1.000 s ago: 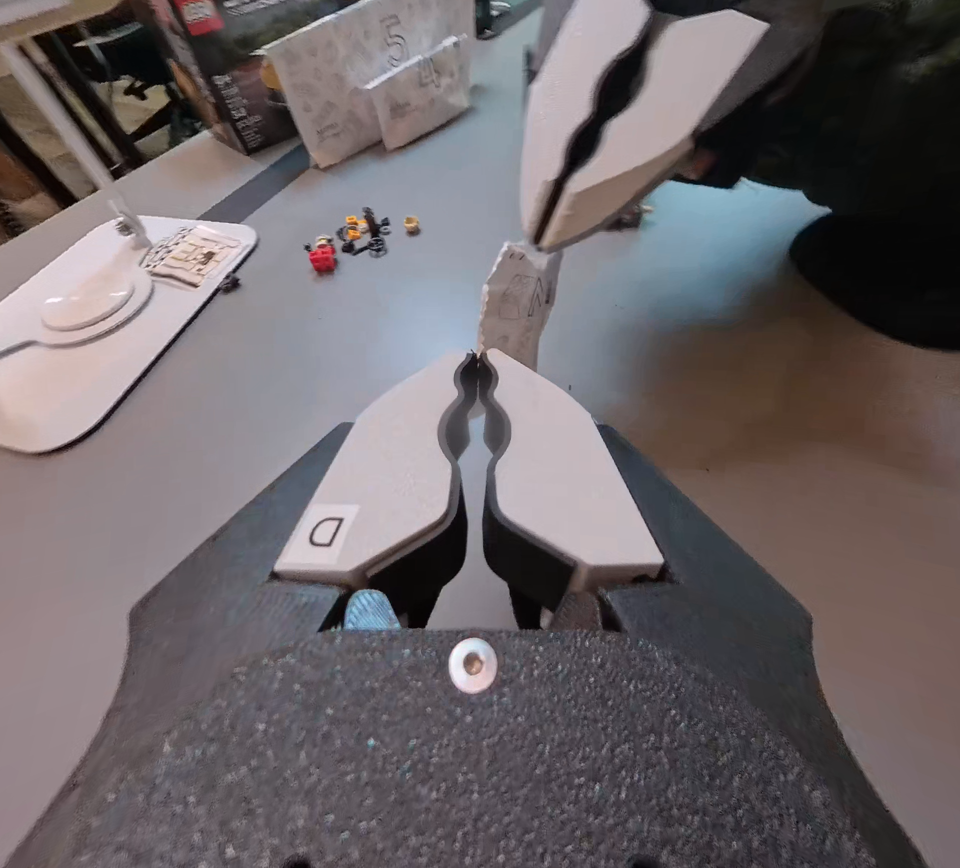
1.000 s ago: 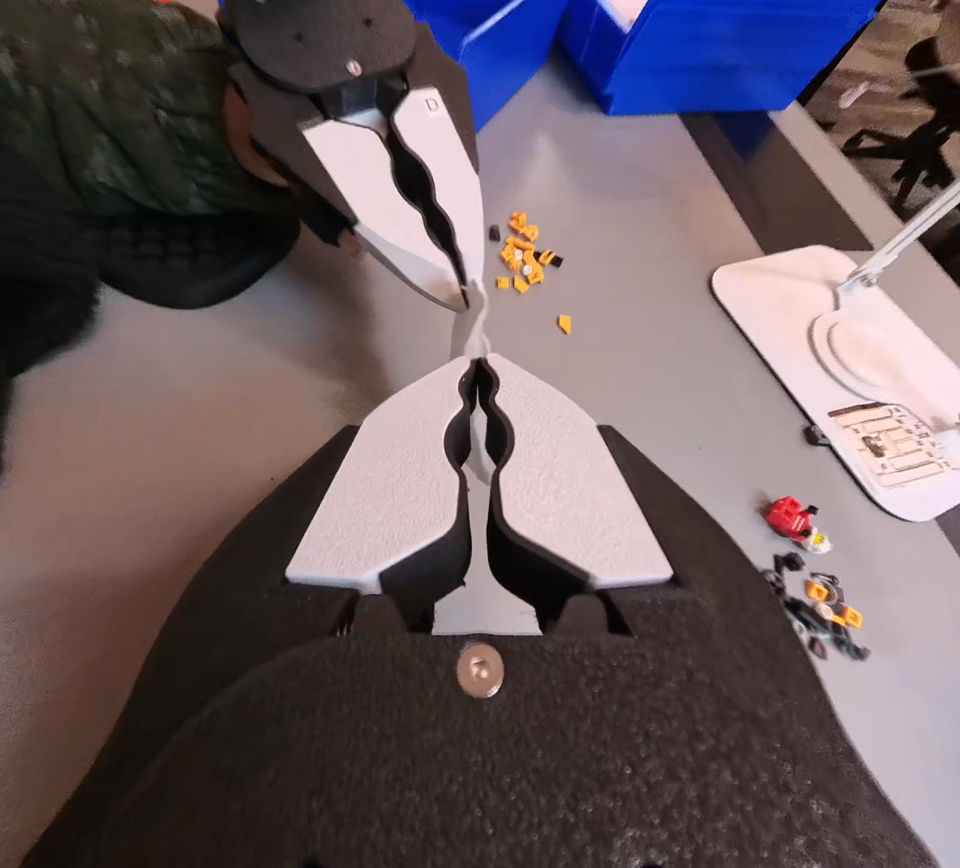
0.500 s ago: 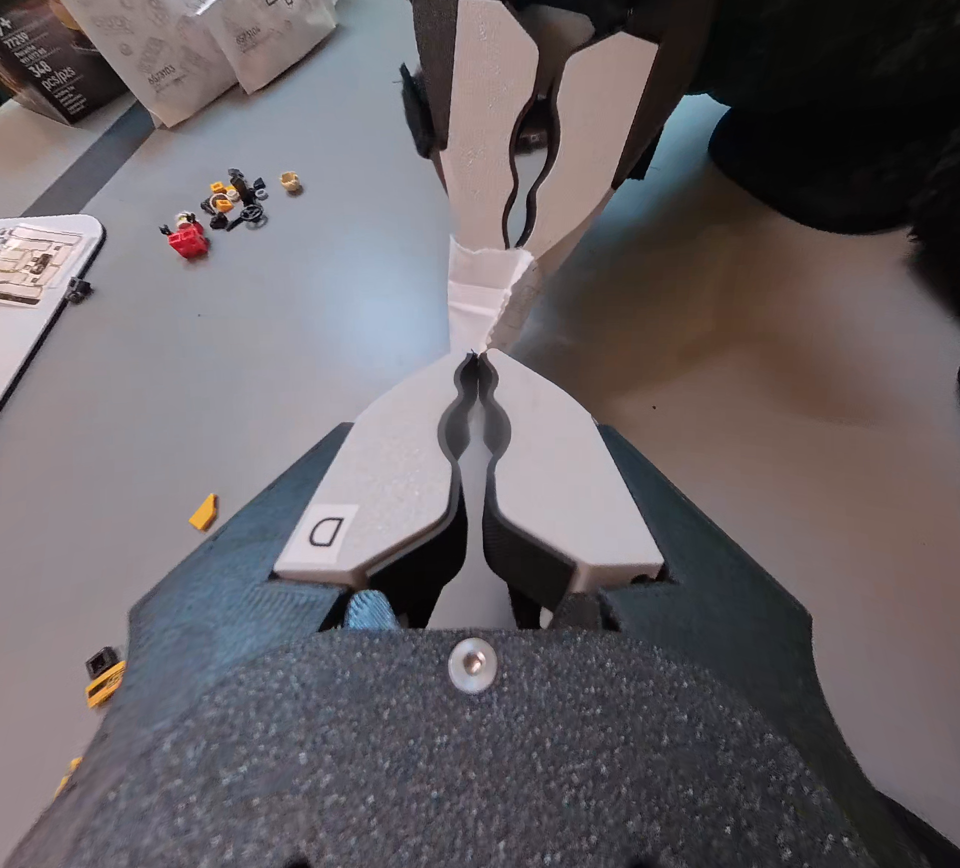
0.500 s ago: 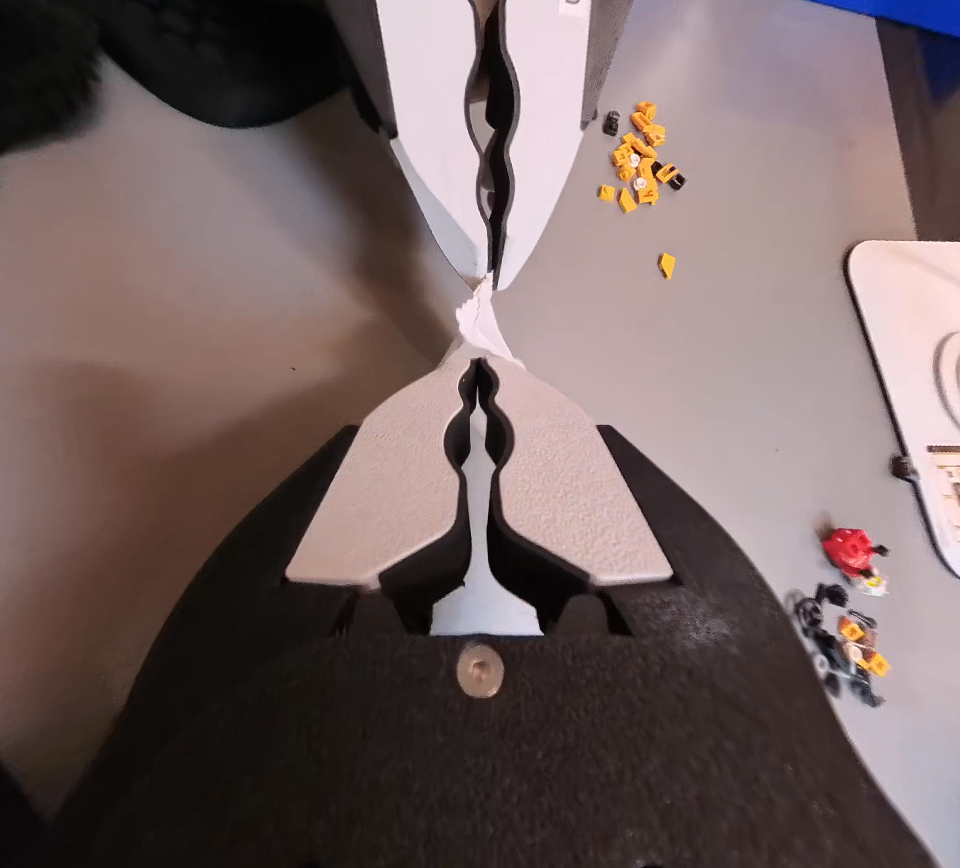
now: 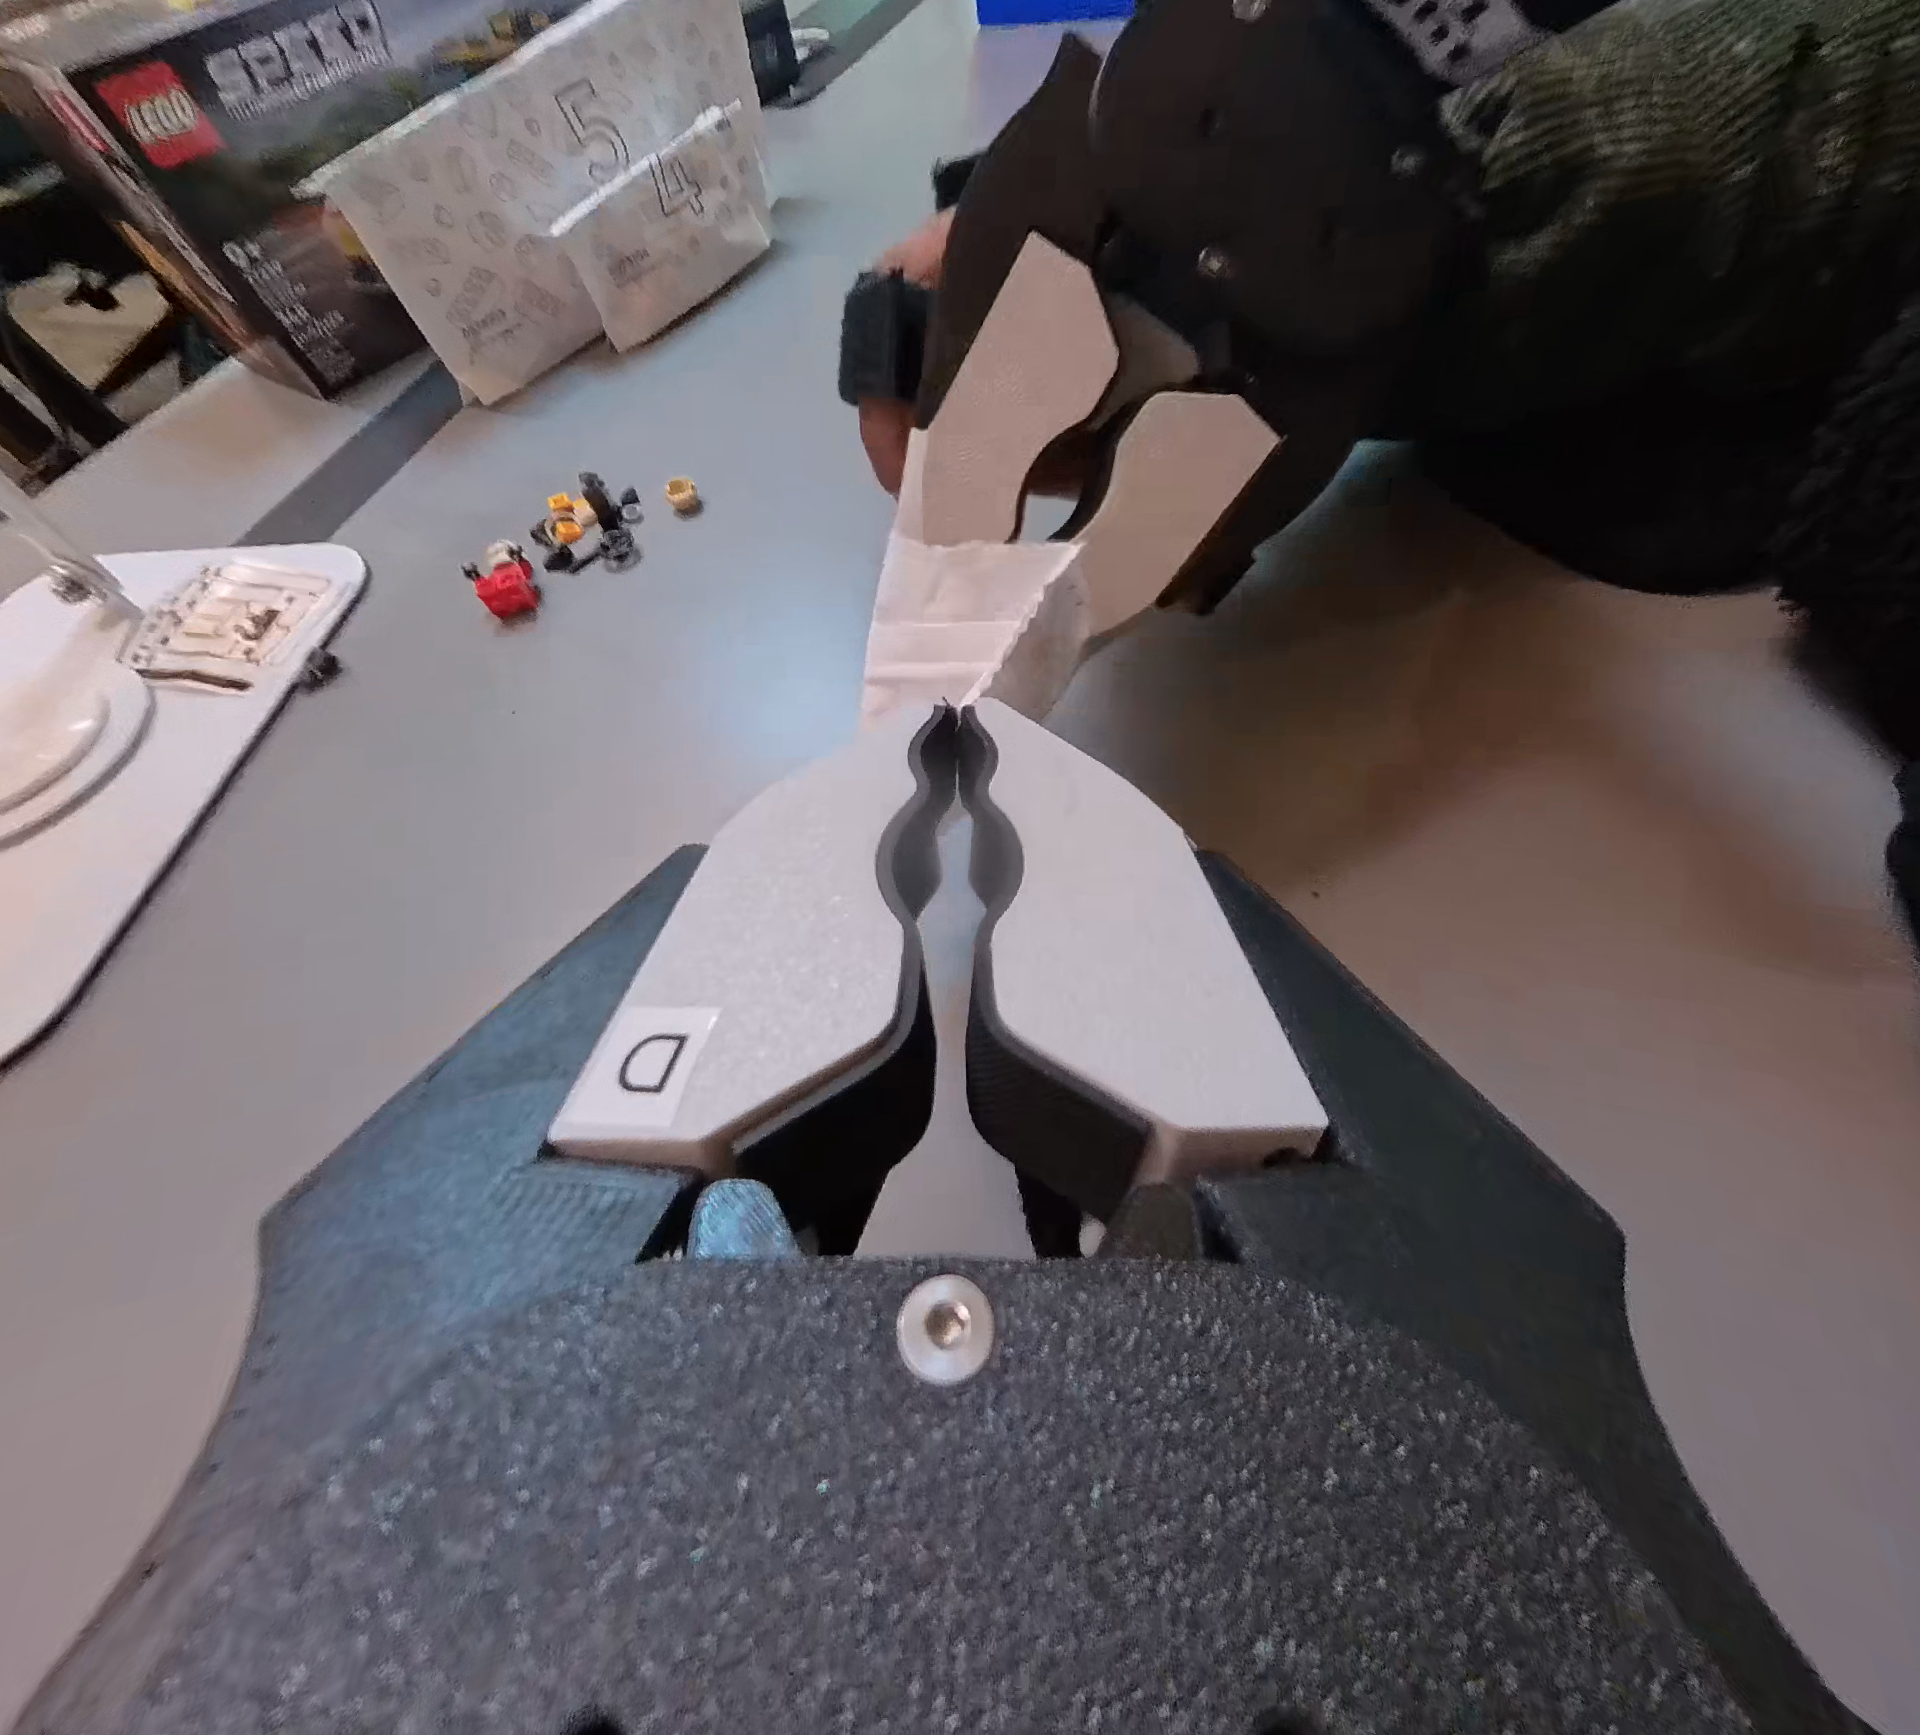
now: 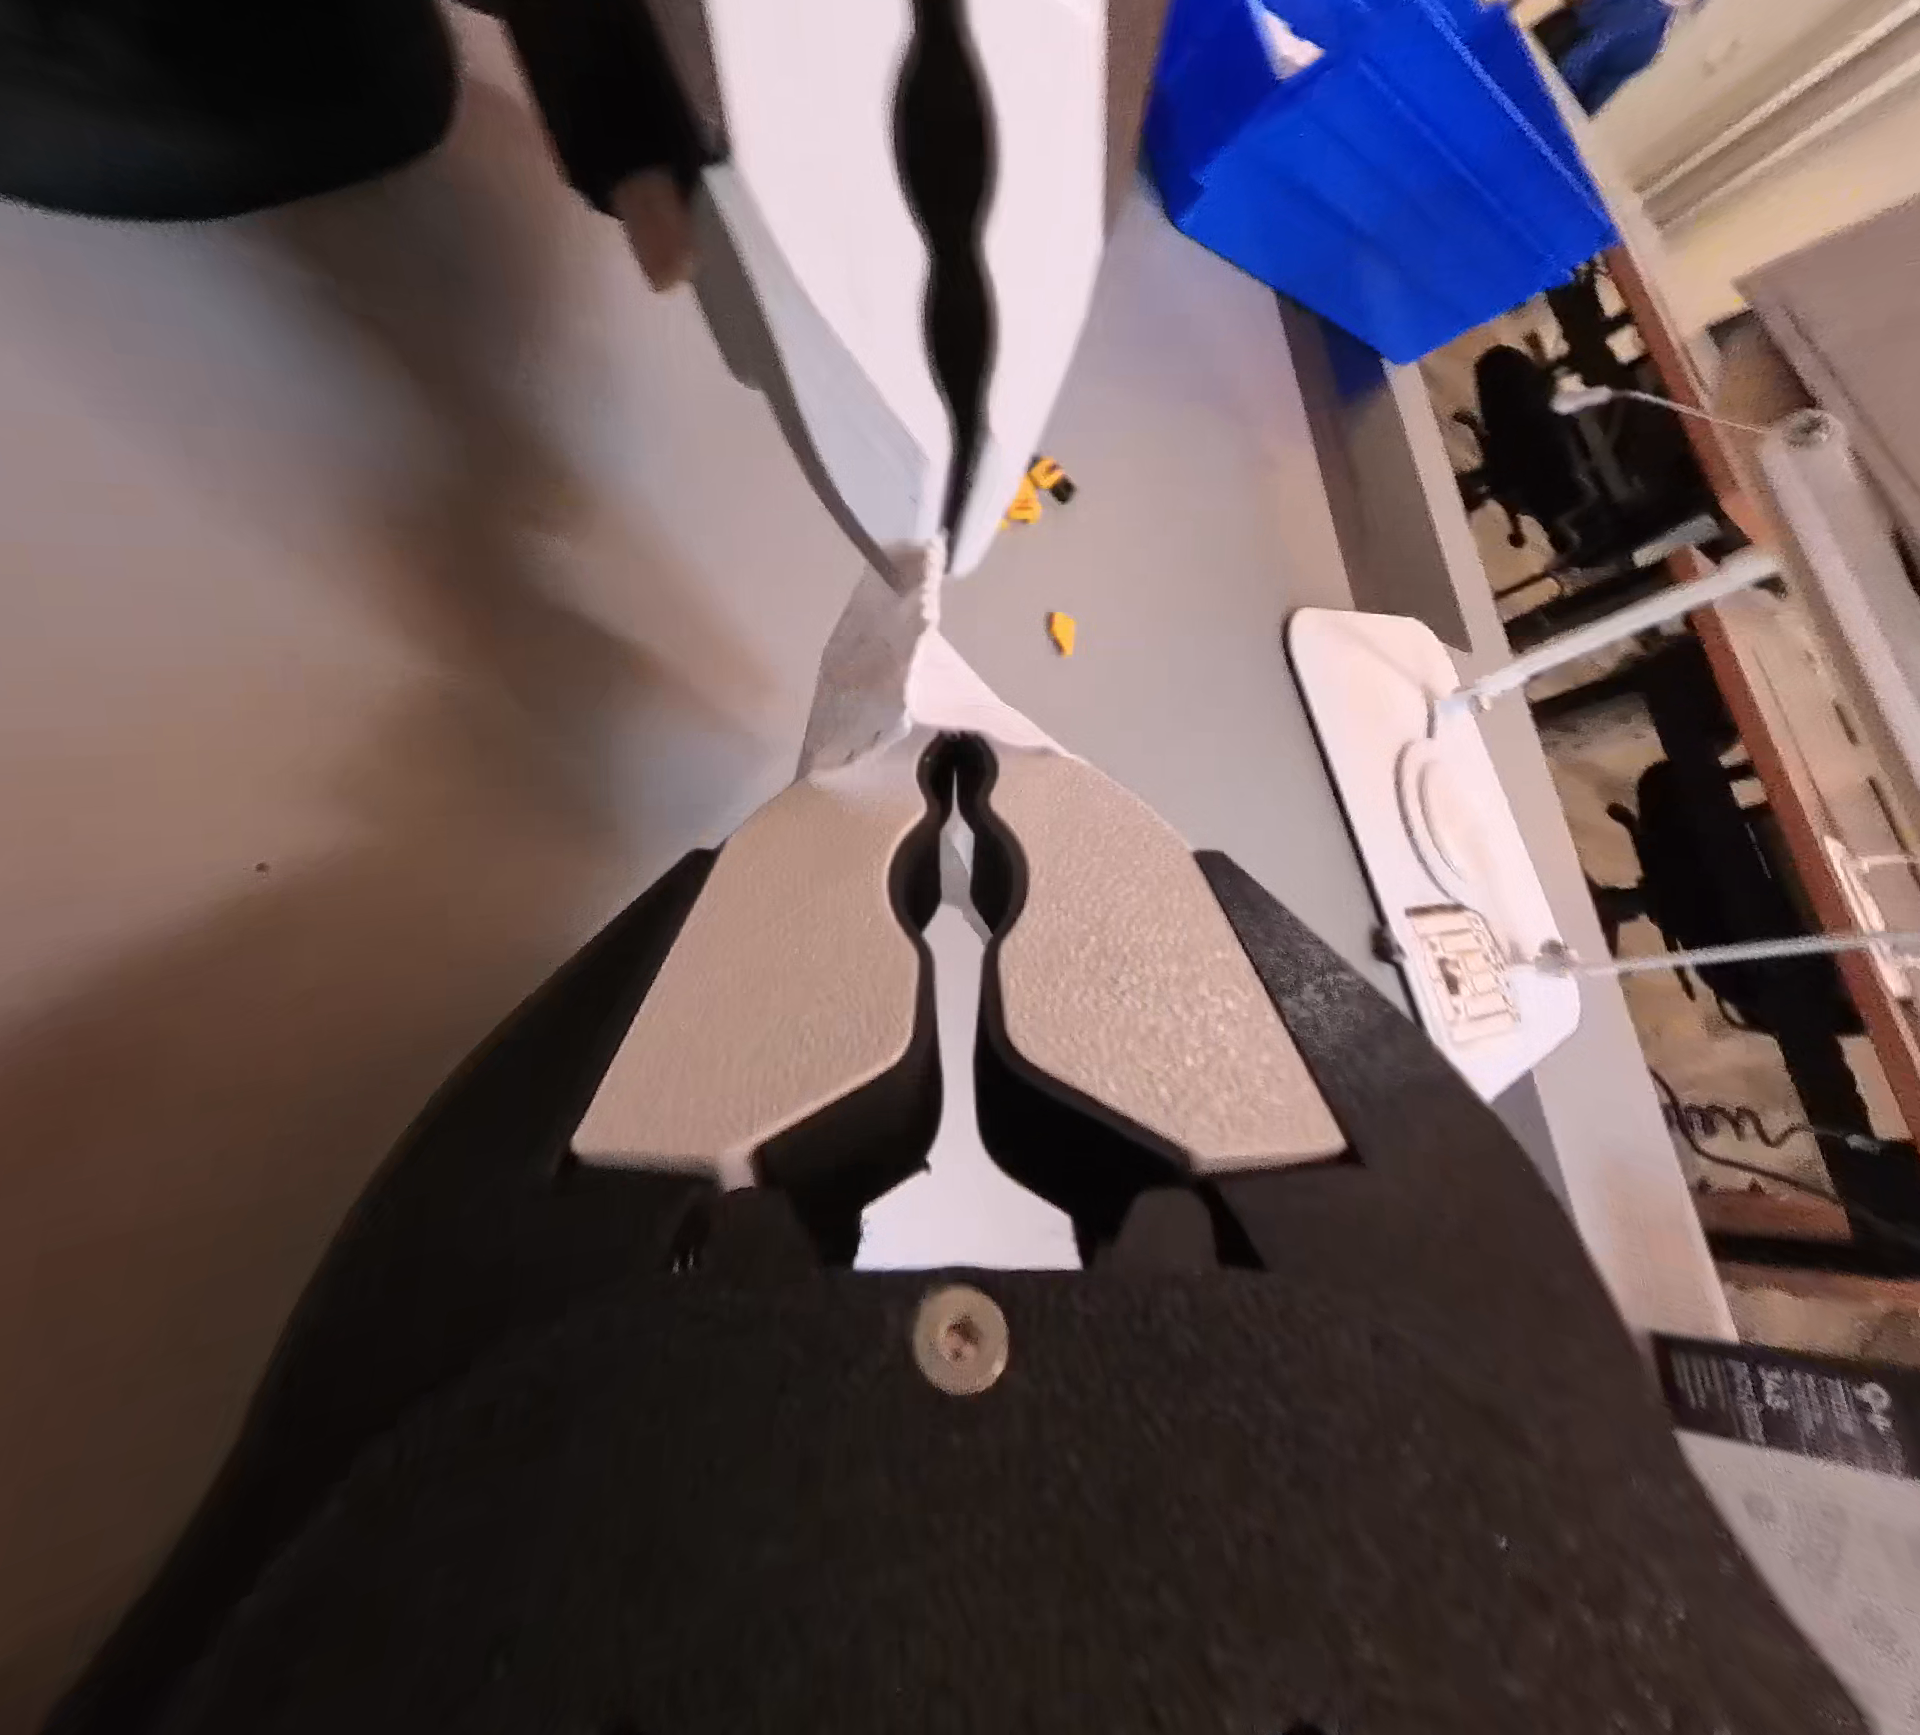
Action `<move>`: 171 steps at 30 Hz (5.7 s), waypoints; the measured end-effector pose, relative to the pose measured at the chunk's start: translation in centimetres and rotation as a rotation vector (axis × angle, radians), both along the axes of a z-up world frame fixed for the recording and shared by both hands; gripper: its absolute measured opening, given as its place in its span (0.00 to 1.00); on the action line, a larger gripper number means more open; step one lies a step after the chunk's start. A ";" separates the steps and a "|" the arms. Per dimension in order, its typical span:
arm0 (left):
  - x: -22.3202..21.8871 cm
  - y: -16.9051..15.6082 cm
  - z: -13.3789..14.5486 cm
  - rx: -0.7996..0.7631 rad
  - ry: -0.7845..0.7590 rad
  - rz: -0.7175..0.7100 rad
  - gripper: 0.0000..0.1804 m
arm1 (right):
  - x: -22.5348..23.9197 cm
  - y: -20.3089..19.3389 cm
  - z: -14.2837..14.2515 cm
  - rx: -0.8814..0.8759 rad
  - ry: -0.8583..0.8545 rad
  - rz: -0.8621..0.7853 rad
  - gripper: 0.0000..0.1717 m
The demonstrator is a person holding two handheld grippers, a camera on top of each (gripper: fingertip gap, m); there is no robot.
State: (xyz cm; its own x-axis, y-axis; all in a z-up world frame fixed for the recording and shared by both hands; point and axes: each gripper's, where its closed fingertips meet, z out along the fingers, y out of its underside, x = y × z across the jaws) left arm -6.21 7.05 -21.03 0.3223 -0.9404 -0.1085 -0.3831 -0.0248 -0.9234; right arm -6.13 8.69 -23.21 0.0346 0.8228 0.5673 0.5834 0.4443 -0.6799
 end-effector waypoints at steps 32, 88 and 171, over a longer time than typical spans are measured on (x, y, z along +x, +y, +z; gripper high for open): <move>-0.6 -0.3 3.3 0.128 -0.104 0.025 0.00 | -1.4 -1.3 2.8 0.065 0.222 0.023 0.04; -11.5 6.5 -8.6 -0.391 0.505 0.433 0.14 | 6.1 0.1 0.9 -0.672 0.205 -0.190 0.00; -11.4 9.0 -8.6 -0.306 0.512 0.548 0.24 | 3.4 -2.1 -2.2 -0.704 0.087 -0.121 0.00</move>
State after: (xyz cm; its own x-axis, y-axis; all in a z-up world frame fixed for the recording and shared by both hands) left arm -17.61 16.06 -29.60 0.7258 -0.6753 -0.1308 -0.6166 -0.5544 -0.5590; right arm -2.76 6.64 -25.44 0.1696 0.9798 -0.1057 0.5312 -0.1812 -0.8276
